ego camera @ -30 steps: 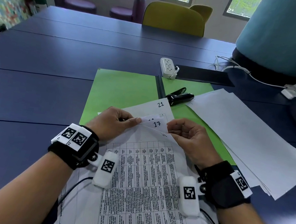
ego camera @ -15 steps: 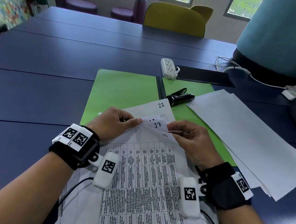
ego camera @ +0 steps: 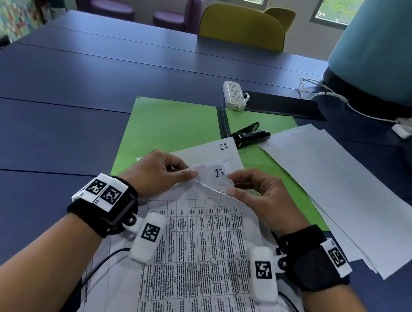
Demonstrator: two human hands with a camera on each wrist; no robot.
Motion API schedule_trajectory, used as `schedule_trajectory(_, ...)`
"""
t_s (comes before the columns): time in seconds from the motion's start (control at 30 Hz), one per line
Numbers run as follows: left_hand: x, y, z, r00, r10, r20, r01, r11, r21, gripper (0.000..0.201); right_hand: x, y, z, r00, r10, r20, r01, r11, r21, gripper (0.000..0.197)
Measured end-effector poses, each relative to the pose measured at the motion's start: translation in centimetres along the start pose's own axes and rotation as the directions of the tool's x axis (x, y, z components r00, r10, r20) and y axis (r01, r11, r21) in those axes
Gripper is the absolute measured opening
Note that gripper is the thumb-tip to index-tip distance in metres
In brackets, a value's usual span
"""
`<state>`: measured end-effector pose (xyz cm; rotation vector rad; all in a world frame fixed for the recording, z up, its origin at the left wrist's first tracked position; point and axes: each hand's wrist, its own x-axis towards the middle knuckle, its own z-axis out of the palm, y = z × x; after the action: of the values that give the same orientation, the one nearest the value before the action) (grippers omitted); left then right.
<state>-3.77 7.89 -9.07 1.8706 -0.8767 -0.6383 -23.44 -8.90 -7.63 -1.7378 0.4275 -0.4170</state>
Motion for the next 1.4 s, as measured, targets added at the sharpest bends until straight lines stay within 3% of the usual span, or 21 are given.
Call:
schedule_trajectory(0.2, 0.0, 0.0, 0.0, 1.0, 0.003, 0.009, -0.003, 1.0, 0.002, 0.026, 0.0, -0.4, 0.3, 1.0, 0.03, -0.009, -0.03, 1.0, 0.002, 0.026)
schedule_trajectory(0.33, 0.0, -0.1, 0.0, 1.0, 0.005, 0.007, -0.005, 1.0, -0.019, 0.031, 0.2, -0.1, 0.3, 0.997, 0.074, 0.023, -0.074, 0.997, -0.002, 0.036)
schedule_trajectory(0.43, -0.1, 0.0, 0.1, 1.0, -0.001, 0.001, 0.001, 1.0, -0.027, 0.04, 0.2, 0.0, 0.1, 0.994, 0.1, 0.05, -0.097, 0.994, -0.059, 0.08)
schedule_trajectory(0.47, 0.0, 0.0, 0.1, 1.0, 0.0, 0.003, 0.0, 0.999, -0.052, 0.046, 0.2, -0.1, 0.1, 0.99, 0.13, 0.054, -0.126, 0.989, -0.073, 0.085)
schedule_trajectory(0.53, 0.0, 0.0, 0.1, 1.0, -0.011, 0.019, 0.013, 0.991, -0.131, 0.054, 0.1, -0.6, 0.1, 0.983, 0.174, 0.052, -0.17, 0.983, -0.075, 0.066)
schedule_trajectory(0.6, -0.1, 0.0, 0.1, 0.999, -0.019, 0.031, 0.023, 0.988, -0.153, 0.045, 0.0, -0.9, 0.2, 0.984, 0.162, 0.069, -0.157, 0.985, -0.073, 0.05)
schedule_trajectory(0.67, -0.1, 0.2, 0.0, 0.999, -0.03, 0.035, 0.033, 0.995, -0.091, 0.032, -0.2, -1.0, 0.5, 0.991, 0.111, 0.069, -0.111, 0.994, -0.006, 0.034)
schedule_trajectory(0.77, -0.2, 0.2, -0.1, 0.999, -0.028, 0.043, 0.028, 0.999, -0.019, 0.027, -0.2, -0.9, 0.7, 0.998, 0.06, -0.031, -0.057, 0.994, 0.093, 0.016)
schedule_trajectory(0.9, -0.2, 0.3, -0.2, 0.999, -0.02, 0.03, 0.019, 0.999, 0.027, 0.028, -0.1, -0.5, 0.5, 0.998, 0.04, -0.054, -0.036, 0.997, 0.065, 0.025)
schedule_trajectory(1.1, -0.4, 0.8, -0.2, 1.0, -0.009, 0.022, 0.009, 0.999, 0.038, 0.044, -0.2, -0.7, 0.9, 0.999, -0.031, -0.029, 0.032, 0.999, 0.019, 0.012)
schedule_trajectory(1.27, -0.6, 0.8, -0.1, 0.999, -0.017, 0.051, 0.017, 1.0, 0.003, 0.031, -0.4, -1.0, 0.8, 0.998, 0.047, 0.051, -0.046, 0.999, -0.007, 0.01)
schedule_trajectory(1.4, -0.5, 0.6, -0.4, 0.995, -0.055, 0.078, 0.055, 0.998, 0.01, 0.02, -0.3, -1.4, 0.8, 0.997, 0.076, 0.031, -0.077, 0.996, 0.033, 0.009)
